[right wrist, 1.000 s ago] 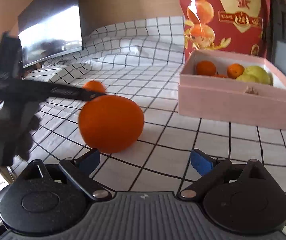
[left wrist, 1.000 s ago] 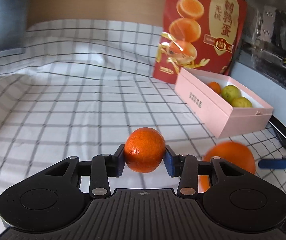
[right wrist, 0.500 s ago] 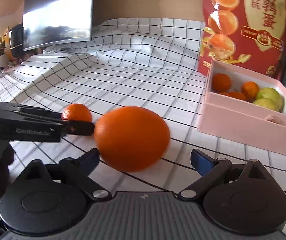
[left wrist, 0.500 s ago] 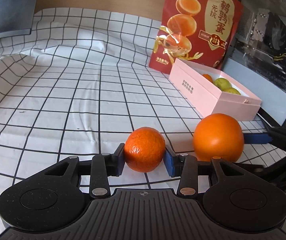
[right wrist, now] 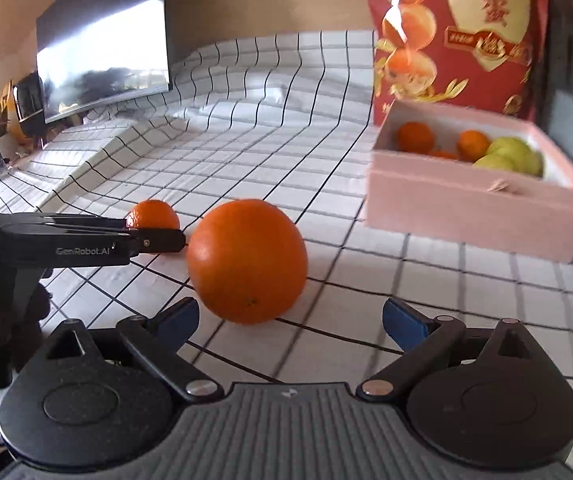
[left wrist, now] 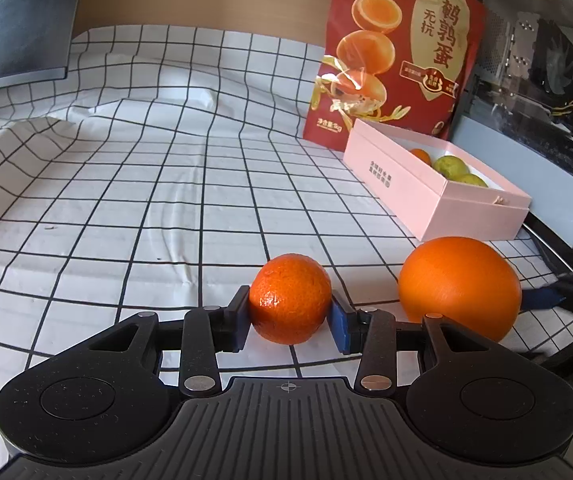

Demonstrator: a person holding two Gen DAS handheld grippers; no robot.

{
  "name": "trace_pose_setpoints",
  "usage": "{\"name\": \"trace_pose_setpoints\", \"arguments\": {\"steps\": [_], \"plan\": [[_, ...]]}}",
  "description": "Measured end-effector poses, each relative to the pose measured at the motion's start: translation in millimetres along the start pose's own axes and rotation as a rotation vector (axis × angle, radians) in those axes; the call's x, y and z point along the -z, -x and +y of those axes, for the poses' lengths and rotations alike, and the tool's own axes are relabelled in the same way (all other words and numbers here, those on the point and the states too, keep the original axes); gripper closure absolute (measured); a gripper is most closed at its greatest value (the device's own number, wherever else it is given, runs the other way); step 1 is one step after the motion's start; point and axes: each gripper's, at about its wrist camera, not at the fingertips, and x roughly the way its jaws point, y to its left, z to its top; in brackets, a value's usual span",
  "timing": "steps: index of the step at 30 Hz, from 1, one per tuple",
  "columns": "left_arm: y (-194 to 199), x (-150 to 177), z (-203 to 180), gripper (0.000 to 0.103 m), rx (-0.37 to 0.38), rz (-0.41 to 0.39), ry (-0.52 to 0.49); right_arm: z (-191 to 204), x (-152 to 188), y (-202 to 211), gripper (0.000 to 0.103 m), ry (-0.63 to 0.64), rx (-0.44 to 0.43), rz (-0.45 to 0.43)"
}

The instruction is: Organize fruits

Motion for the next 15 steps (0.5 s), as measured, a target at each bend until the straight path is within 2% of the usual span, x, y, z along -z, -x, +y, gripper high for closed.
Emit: {"name": "trace_pose_setpoints", "arguments": {"steps": [2, 6, 15], "plan": [[0, 0, 0, 0.058, 0.0, 0.0, -0.001, 7, -2, -14, 0.002, 0.018, 0.003, 0.042], [0, 1, -1, 0.058, -0.001, 0.0, -0.001, 21, -7, -26, 0.001, 0.093, 0.051, 0.066], [0, 0, 1, 0.058, 0.005, -0.003, 0.006, 21, -14, -31, 0.0, 0.092, 0.043, 0.118]]}}
